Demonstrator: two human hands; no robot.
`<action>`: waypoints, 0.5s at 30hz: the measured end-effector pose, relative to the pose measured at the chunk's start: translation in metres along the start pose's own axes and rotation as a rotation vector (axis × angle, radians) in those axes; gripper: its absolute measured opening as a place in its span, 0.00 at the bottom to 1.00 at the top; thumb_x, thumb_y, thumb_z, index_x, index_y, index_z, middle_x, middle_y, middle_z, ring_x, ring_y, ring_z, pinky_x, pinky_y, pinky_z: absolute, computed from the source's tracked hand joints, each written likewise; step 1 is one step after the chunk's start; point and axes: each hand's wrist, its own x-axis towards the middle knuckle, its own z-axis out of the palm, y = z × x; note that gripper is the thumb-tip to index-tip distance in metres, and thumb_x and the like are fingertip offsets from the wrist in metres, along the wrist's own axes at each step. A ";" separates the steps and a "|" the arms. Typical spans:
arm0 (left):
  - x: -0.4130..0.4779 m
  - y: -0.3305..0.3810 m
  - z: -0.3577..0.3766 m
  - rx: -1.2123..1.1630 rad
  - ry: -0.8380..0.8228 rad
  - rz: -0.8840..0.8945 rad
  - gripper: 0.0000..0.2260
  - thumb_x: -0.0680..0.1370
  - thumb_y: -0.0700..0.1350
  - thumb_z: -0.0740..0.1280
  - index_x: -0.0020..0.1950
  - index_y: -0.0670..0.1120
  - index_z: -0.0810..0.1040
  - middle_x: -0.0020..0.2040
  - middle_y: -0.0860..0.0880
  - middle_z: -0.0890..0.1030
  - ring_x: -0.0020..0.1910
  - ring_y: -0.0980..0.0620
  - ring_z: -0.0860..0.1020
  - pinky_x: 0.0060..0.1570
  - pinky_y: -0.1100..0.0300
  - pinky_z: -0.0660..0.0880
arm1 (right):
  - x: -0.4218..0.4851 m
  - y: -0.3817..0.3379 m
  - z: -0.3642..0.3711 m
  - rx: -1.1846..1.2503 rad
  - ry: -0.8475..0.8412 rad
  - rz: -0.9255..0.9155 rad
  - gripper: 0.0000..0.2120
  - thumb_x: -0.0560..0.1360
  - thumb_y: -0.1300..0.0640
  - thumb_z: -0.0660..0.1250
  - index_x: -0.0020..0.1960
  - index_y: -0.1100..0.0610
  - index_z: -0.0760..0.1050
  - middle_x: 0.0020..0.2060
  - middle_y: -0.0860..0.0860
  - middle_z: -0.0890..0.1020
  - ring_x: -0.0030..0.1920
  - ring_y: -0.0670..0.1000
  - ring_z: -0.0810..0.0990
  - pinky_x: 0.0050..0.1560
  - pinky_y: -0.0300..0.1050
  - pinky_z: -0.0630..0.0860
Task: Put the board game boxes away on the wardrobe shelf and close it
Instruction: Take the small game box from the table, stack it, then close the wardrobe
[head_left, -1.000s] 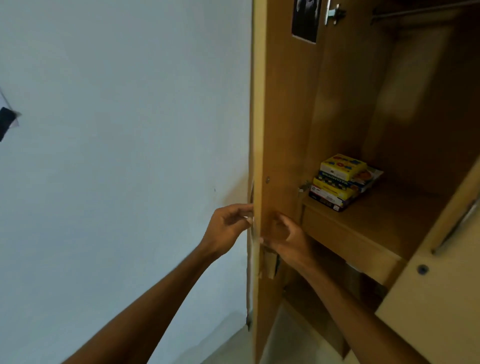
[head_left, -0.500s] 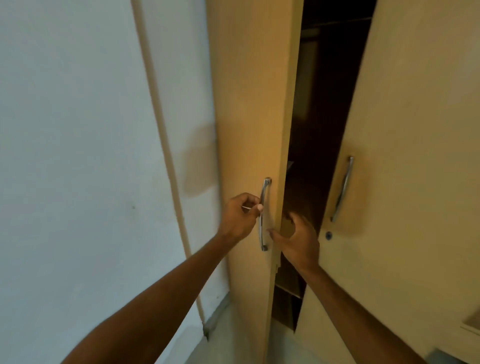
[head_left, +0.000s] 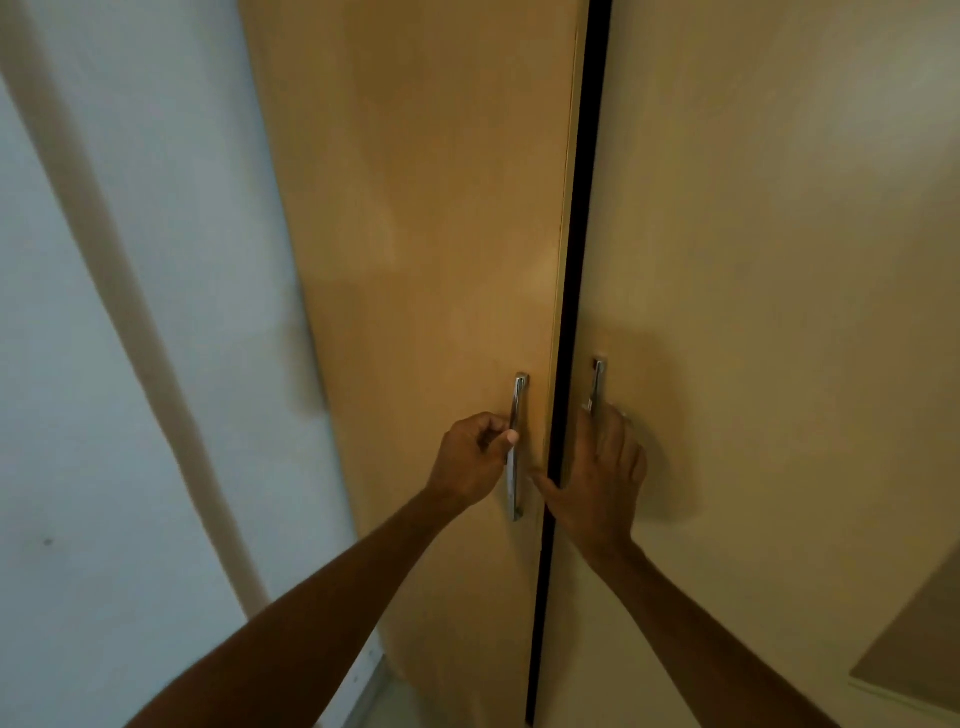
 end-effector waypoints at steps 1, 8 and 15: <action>0.010 -0.001 0.008 -0.001 0.000 0.004 0.06 0.76 0.46 0.68 0.44 0.44 0.81 0.39 0.43 0.83 0.40 0.41 0.81 0.45 0.42 0.80 | 0.008 0.005 0.005 -0.006 0.003 0.018 0.47 0.66 0.32 0.66 0.76 0.56 0.58 0.74 0.60 0.61 0.73 0.61 0.59 0.67 0.61 0.61; 0.054 -0.006 0.037 -0.006 0.018 0.048 0.04 0.78 0.44 0.69 0.43 0.47 0.79 0.35 0.55 0.78 0.34 0.59 0.75 0.39 0.63 0.74 | 0.038 0.026 0.031 -0.088 0.084 0.075 0.50 0.67 0.34 0.68 0.77 0.61 0.54 0.74 0.62 0.57 0.74 0.63 0.56 0.69 0.63 0.59; 0.069 -0.019 0.048 -0.008 0.013 0.103 0.05 0.79 0.43 0.67 0.44 0.45 0.79 0.35 0.52 0.78 0.34 0.57 0.75 0.38 0.59 0.76 | 0.044 0.031 0.054 -0.145 0.106 0.053 0.46 0.70 0.37 0.63 0.78 0.61 0.51 0.75 0.64 0.54 0.75 0.66 0.52 0.70 0.66 0.57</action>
